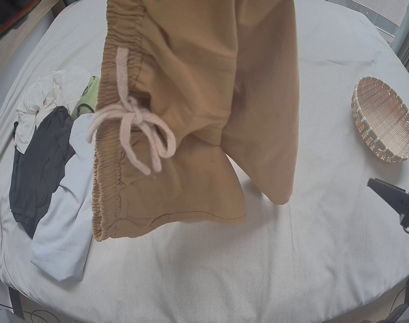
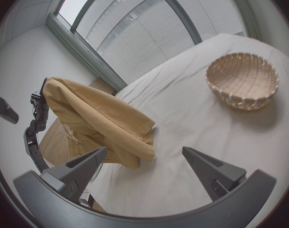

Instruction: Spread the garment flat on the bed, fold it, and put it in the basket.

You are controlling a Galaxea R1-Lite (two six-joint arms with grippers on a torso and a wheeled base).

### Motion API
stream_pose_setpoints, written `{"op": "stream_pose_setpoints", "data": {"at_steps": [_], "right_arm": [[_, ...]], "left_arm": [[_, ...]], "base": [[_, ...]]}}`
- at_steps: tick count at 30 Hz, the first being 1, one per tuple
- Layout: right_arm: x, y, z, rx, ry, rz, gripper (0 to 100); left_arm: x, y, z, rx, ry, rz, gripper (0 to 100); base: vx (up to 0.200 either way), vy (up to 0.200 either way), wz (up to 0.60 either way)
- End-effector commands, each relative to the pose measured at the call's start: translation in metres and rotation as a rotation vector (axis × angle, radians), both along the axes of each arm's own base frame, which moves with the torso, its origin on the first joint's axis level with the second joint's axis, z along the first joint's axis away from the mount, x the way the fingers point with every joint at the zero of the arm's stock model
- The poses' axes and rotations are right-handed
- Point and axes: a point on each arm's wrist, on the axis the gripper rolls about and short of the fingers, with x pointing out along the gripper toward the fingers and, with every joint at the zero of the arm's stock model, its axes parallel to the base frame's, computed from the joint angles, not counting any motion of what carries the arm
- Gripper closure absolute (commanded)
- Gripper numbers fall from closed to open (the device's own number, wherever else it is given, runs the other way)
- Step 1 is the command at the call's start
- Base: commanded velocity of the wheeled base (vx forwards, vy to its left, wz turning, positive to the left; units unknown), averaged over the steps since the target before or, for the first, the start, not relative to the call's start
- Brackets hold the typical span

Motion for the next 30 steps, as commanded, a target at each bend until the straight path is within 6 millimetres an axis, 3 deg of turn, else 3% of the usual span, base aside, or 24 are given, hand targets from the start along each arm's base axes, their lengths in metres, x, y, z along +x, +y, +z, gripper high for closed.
{"op": "stream_pose_setpoints", "data": {"at_steps": [1,15,21,26,27,30], "right_arm": [[0.055,0.035,-0.045,-0.041,0.195,0.112,0],[0.101,0.073,-0.064,-0.074,0.187,0.194,0],[0.114,0.078,-0.075,-0.079,0.159,0.193,0],[0.12,0.082,-0.07,-0.05,0.069,0.195,0],[0.12,0.082,-0.067,-0.039,0.037,0.198,100],[0.117,0.082,-0.066,-0.035,0.029,0.201,100]], "left_arm": [[-0.001,-0.001,0.003,-0.008,-0.009,-0.008,100],[-0.004,-0.001,0.002,-0.005,-0.007,-0.016,100],[-0.005,-0.001,0.002,-0.008,-0.01,-0.021,100],[-0.006,-0.001,0.003,-0.012,-0.014,-0.024,100],[-0.006,-0.001,0.003,-0.012,-0.012,-0.025,100],[-0.005,-0.002,0.001,-0.009,-0.008,-0.022,100]], "base": [[0.0,0.0,0.0],[0.0,0.0,0.0],[0.0,0.0,0.0],[0.0,0.0,0.0],[0.0,0.0,0.0],[0.0,0.0,0.0]]}}
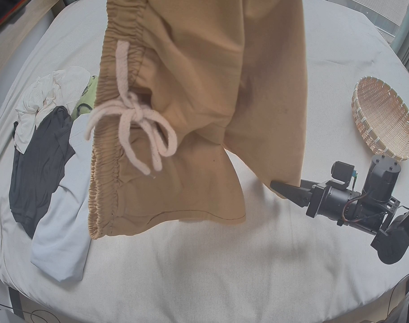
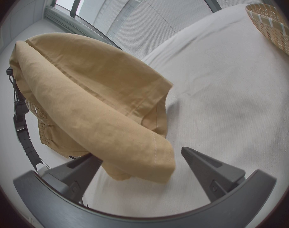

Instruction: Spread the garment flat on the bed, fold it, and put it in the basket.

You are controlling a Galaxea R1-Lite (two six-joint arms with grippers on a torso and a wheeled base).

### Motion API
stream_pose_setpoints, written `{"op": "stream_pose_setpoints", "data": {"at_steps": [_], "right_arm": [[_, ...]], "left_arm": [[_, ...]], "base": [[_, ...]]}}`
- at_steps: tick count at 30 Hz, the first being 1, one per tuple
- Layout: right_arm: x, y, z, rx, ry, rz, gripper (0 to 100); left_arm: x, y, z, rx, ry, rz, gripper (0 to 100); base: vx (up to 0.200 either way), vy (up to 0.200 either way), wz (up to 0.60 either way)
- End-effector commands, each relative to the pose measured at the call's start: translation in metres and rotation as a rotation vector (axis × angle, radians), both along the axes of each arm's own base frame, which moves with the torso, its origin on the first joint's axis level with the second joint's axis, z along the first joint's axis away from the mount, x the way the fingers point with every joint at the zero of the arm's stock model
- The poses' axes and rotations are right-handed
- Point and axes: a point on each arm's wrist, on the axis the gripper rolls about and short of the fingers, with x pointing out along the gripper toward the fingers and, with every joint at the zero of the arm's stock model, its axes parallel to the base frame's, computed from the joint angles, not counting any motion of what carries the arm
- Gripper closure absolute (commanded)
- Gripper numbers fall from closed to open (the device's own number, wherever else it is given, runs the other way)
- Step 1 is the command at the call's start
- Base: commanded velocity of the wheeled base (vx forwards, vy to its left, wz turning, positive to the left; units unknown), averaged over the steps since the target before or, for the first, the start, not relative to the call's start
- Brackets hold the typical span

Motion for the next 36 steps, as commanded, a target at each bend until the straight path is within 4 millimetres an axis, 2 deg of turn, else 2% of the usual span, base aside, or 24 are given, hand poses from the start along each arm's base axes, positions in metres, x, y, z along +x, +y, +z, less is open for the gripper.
{"op": "stream_pose_setpoints", "data": {"at_steps": [1,5,6,7,10,11,12,15,20,23,24,25,26,29,31,35,36], "right_arm": [[-0.002,0.0,-0.004,-0.003,0.011,0.001,100],[-0.008,-0.005,0.003,0.008,-0.016,-0.006,100],[-0.021,-0.015,0.023,0.041,-0.088,-0.025,100],[-0.026,-0.022,0.031,0.052,-0.115,-0.041,100],[-0.046,-0.047,0.048,0.069,-0.186,-0.119,100],[-0.047,-0.048,0.048,0.07,-0.189,-0.124,100],[-0.056,-0.059,0.054,0.076,-0.218,-0.16,100],[-0.069,-0.072,0.057,0.078,-0.245,-0.197,100],[-0.077,-0.073,0.042,0.045,-0.178,-0.191,100],[-0.076,-0.07,0.017,-0.069,-0.105,-0.168,100],[-0.076,-0.07,0.017,-0.069,-0.105,-0.168,100],[-0.074,-0.069,-0.001,-0.126,-0.04,-0.147,100],[-0.074,-0.068,-0.005,-0.14,-0.024,-0.142,100],[-0.083,-0.063,-0.036,-0.206,0.104,-0.074,100],[-0.089,-0.06,-0.045,-0.227,0.159,-0.041,100],[-0.09,-0.058,-0.049,-0.237,0.187,-0.021,100],[-0.091,-0.057,-0.049,-0.24,0.192,-0.015,0]], "left_arm": [[0.001,0.0,-0.001,0.001,0.005,0.003,100],[0.004,0.0,-0.001,0.003,0.008,0.015,100],[0.007,0.003,0.003,-0.009,-0.002,0.037,100],[0.009,0.007,0.004,-0.014,-0.005,0.057,100],[0.016,0.015,0.003,-0.013,0.003,0.097,100],[0.016,0.016,0.003,-0.013,0.003,0.099,100],[0.019,0.018,-0.001,-0.001,0.021,0.119,100],[0.023,0.026,-0.022,0.055,0.072,0.154,100],[0.03,0.033,-0.05,0.12,0.145,0.197,100],[0.047,0.039,-0.083,0.187,0.225,0.265,100],[0.047,0.039,-0.083,0.187,0.225,0.265,100],[0.054,0.04,-0.096,0.204,0.251,0.284,100],[0.055,0.041,-0.099,0.206,0.254,0.289,100],[0.07,0.044,-0.116,0.199,0.262,0.332,100],[0.077,0.048,-0.125,0.195,0.263,0.358,100],[0.084,0.052,-0.142,0.196,0.275,0.383,100],[0.085,0.053,-0.145,0.194,0.277,0.392,100]], "base": [[0.0,0.0,0.0],[0.0,0.0,0.0],[0.0,0.0,0.0],[0.0,0.0,0.0],[0.0,0.0,0.0],[0.0,0.0,0.0],[0.0,0.0,0.0],[0.0,0.0,0.0],[0.0,0.0,0.0],[0.0,0.0,0.0],[0.0,0.0,0.0],[0.0,0.0,0.0],[0.0,0.0,0.0],[0.0,0.0,0.0],[0.0,0.0,0.0],[0.0,0.0,0.0],[0.0,0.0,0.0]]}}
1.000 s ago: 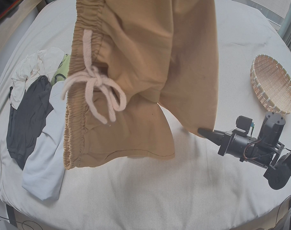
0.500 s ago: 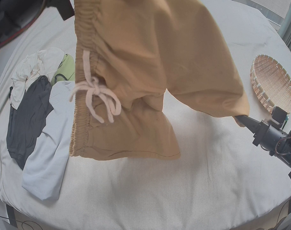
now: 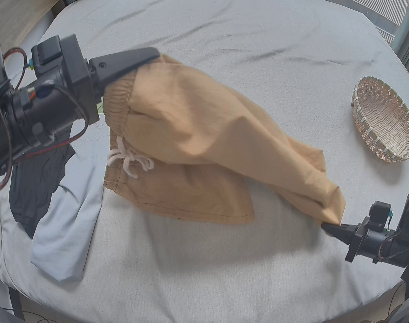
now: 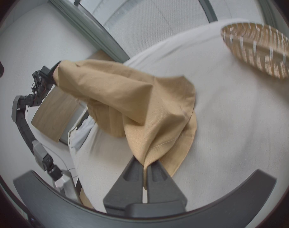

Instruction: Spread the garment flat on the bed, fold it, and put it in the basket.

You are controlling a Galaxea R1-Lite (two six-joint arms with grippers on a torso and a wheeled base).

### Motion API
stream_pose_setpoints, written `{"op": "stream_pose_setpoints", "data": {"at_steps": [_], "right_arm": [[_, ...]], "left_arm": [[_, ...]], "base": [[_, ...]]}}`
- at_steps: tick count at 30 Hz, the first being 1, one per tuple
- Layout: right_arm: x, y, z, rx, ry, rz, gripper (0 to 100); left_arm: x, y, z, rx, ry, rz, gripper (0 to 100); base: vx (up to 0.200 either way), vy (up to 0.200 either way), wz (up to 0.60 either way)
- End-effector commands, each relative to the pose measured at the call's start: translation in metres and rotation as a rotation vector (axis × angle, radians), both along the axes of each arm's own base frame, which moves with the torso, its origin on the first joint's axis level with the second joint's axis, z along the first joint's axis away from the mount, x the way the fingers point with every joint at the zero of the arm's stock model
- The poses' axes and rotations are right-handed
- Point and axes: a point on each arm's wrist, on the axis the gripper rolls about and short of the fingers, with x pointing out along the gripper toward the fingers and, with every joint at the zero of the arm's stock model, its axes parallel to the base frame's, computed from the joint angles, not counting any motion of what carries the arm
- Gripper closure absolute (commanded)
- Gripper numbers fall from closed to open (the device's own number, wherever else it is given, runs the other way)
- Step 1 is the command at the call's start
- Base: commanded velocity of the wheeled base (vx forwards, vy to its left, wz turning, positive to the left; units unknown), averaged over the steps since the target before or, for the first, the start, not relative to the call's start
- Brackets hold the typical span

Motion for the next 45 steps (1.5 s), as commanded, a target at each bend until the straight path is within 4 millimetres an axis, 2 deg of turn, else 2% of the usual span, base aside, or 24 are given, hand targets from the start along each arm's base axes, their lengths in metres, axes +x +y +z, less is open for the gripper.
{"op": "stream_pose_setpoints", "data": {"at_steps": [1,6,11,13,15,21,30,38,45], "right_arm": [[-0.006,0.006,-0.017,-0.037,0.099,0.047,0],[-0.006,0.009,-0.012,-0.013,0.068,0.055,0],[0.009,0.008,0.006,0.106,-0.022,0.001,0],[0.023,0.006,0.022,0.212,-0.08,-0.046,0],[0.028,0.006,0.025,0.238,-0.08,-0.058,0],[0.045,0.004,0.02,0.227,-0.071,-0.154,0],[0.056,0.006,0.007,0.21,-0.019,-0.164,0],[0.062,0.011,0.014,0.231,-0.051,-0.146,0],[0.059,0.013,0.023,0.27,-0.103,-0.132,0]], "left_arm": [[0.015,0.007,-0.03,0.031,0.068,0.051,100],[0.013,0.01,-0.035,0.013,0.085,0.058,100],[0.016,0.017,-0.042,0.023,0.098,0.097,100],[0.014,0.018,-0.044,0.024,0.104,0.096,100],[0.013,0.019,-0.045,0.024,0.104,0.096,100],[0.008,0.021,-0.047,0.025,0.109,0.097,100],[0.003,0.023,-0.05,0.015,0.091,0.094,100],[0.002,0.024,-0.056,0.01,0.084,0.097,100],[0.004,0.026,-0.058,0.01,0.085,0.109,100]], "base": [[0.0,0.0,0.0],[0.0,0.0,0.0],[0.0,0.0,0.0],[0.0,0.0,0.0],[0.0,0.0,0.0],[0.0,0.0,0.0],[0.0,0.0,0.0],[0.0,0.0,0.0],[0.0,0.0,0.0]]}}
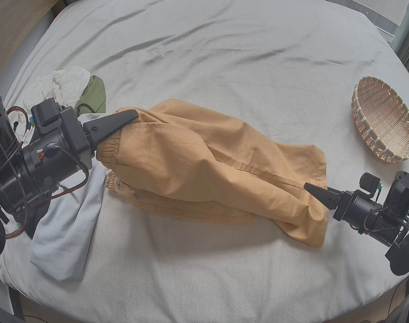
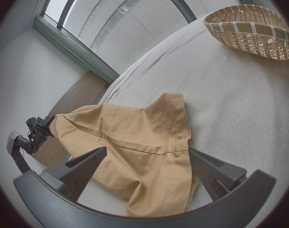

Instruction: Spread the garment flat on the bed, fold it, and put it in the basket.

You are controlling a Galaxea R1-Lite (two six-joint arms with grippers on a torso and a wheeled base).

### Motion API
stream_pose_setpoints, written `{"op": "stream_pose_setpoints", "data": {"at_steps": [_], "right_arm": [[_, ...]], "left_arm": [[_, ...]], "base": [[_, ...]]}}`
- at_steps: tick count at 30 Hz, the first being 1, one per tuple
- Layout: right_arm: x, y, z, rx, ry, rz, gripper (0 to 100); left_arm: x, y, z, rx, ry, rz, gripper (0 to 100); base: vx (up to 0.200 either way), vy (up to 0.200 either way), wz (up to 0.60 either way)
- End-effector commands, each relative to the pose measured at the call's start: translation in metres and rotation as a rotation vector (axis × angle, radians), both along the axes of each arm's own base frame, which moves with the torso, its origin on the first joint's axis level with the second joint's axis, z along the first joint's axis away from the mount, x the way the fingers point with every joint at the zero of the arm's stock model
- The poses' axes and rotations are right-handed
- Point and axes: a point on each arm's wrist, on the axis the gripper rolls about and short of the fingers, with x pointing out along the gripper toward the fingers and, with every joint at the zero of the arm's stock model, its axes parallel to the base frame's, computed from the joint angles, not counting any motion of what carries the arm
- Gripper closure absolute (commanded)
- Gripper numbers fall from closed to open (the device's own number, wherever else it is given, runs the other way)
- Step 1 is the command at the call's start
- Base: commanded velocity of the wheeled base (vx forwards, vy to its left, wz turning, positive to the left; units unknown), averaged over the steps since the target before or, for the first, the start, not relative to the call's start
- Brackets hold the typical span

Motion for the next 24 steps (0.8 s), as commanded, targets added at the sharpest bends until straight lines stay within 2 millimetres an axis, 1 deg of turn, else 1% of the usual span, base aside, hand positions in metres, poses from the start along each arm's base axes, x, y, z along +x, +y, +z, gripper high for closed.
{"op": "stream_pose_setpoints", "data": {"at_steps": [1,6,14,17,24], "right_arm": [[-0.002,0.001,0.003,0.005,-0.011,0.006,0],[-0.002,0.002,-0.001,0.002,0.005,0.012,0],[0.001,0.014,-0.01,-0.008,0.039,0.058,0],[0.008,0.018,-0.018,-0.016,0.058,0.063,0],[0.021,0.022,-0.025,-0.011,0.041,0.058,0]], "left_arm": [[0.002,0.001,-0.001,0.001,0.002,0.008,100],[0.003,0.004,0.002,-0.003,-0.006,0.019,100],[0.005,0.009,0.005,-0.032,-0.024,0.039,100],[0.004,0.009,0.005,-0.044,-0.024,0.038,100],[0.004,0.009,0.003,-0.041,-0.021,0.035,100]], "base": [[0.0,0.0,0.0],[0.0,0.0,0.0],[0.0,0.0,0.0],[0.0,0.0,0.0],[0.0,0.0,0.0]]}}
